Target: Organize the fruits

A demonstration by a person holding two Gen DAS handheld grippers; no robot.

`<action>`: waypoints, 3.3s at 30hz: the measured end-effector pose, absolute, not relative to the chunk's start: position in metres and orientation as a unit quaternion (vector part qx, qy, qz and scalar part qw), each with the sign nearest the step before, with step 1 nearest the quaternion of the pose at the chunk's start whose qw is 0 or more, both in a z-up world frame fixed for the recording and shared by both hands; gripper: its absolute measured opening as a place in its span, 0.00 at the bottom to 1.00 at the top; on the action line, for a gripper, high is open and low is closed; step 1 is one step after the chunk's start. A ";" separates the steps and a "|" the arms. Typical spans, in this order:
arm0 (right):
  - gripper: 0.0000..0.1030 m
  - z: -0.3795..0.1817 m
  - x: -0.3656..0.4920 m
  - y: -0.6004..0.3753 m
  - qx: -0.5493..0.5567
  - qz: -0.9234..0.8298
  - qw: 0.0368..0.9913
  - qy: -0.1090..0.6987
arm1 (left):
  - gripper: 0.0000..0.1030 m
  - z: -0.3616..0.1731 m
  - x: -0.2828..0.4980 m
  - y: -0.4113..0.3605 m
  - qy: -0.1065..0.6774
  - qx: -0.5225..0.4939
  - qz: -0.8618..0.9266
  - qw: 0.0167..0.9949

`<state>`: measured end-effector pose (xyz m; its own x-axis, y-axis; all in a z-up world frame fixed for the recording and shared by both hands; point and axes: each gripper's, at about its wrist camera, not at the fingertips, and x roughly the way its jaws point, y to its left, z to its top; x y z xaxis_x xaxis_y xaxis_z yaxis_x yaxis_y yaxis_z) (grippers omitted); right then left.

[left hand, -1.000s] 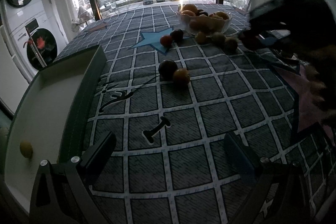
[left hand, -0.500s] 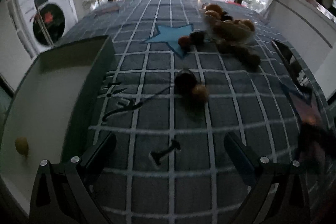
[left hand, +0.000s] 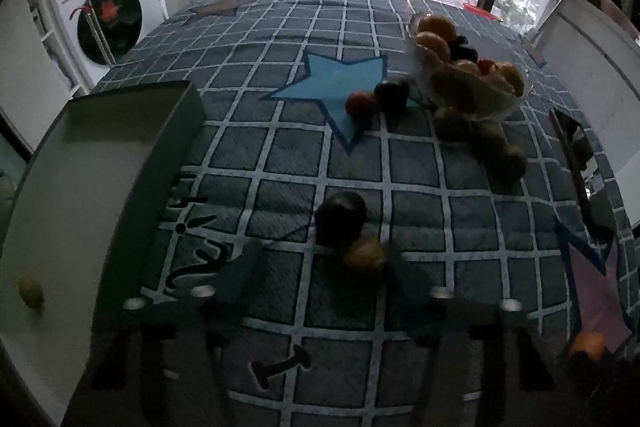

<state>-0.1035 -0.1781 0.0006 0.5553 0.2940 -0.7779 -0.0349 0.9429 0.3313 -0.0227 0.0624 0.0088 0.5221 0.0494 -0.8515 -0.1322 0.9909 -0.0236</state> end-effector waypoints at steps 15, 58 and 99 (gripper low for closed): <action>0.41 0.007 -0.121 -0.167 0.130 0.103 0.869 0.466 | 0.24 0.030 -0.075 0.083 0.472 -0.048 -0.016 0.880; 0.41 0.049 -0.080 0.112 -0.003 0.284 0.827 0.485 | 0.24 0.029 -0.142 0.260 0.420 -0.062 0.135 0.895; 1.00 0.050 -0.069 0.048 0.012 0.231 0.840 0.492 | 0.99 0.055 -0.144 0.232 0.395 0.007 0.174 0.902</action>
